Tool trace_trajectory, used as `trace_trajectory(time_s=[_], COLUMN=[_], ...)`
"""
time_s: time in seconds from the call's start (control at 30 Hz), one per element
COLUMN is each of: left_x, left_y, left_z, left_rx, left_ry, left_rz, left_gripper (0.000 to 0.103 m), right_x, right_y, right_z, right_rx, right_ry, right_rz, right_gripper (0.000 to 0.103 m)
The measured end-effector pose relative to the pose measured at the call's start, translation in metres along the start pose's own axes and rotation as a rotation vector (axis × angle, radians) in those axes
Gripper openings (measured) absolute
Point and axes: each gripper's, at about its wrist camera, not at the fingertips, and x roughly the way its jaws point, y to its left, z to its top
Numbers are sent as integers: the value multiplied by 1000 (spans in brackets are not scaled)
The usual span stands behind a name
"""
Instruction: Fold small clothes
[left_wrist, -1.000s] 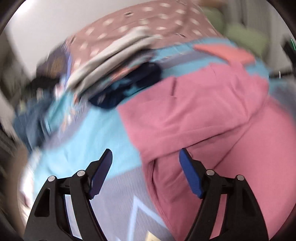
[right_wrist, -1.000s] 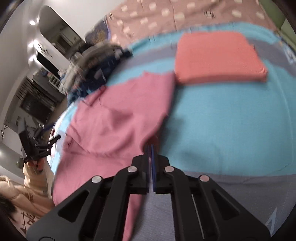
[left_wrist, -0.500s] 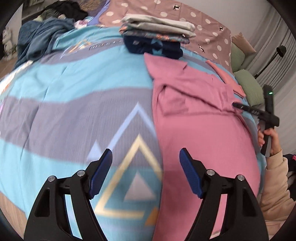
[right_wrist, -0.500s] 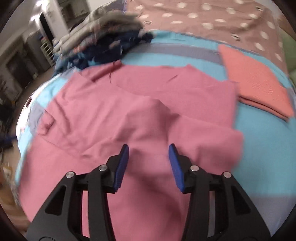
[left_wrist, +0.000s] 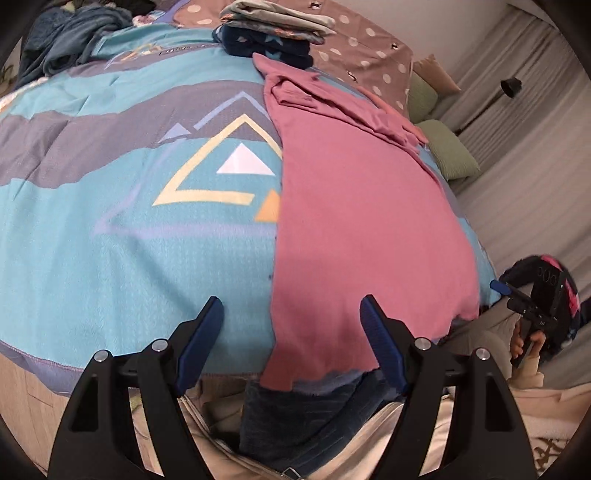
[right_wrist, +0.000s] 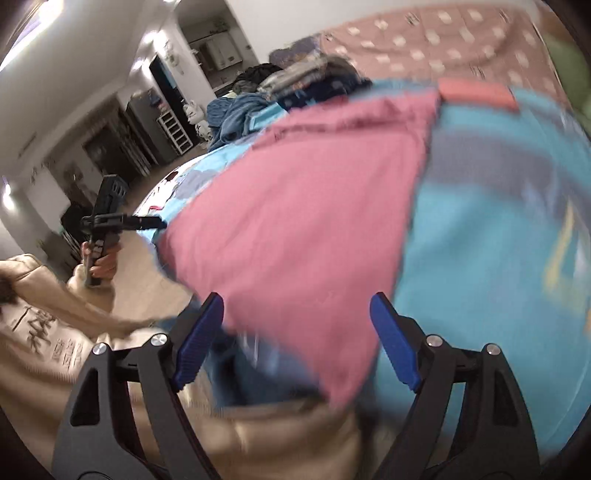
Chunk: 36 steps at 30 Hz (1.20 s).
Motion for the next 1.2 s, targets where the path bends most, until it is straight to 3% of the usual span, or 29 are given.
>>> trace_trajectory(time_s=[0.1,0.27,0.4,0.47,0.53,0.7,0.8,0.97,1.2], left_x=[0,-3,-8,-9,-7,-5,-3,8,20], left_y=[-4,0,5,11,17,22,31,47,57], left_z=[-8,-12,-19,-24,-29,-41,-42,-45,-42], left_rx=[35,1,-32,-59,-97,-118,-146,-229,-302], left_ry=[4,2,-9,-7,2,-11,-31,-33,-20], left_rz=[2,-12,-44,-78,-125,-231,-264,-411,-541], left_gripper=[77,77,77,77,77,77,77,75,61], right_x=[13,32,44,51,57,60,62,59,58], right_y=[-24,-45,-45,-45,-45,-57,-57,-53,-52], right_z=[-15,-8,-3,-3,-1,-5,-3,-1,1], right_rx=[79,167,185,197,221,286,277,266,266], right_ry=[-18,-89,-80,-68,-63,-86,-88,-88,-82], right_rz=[16,176,286,301,297,298,292,291,289], right_gripper=[83,84,81,73,45,14,13,12,12])
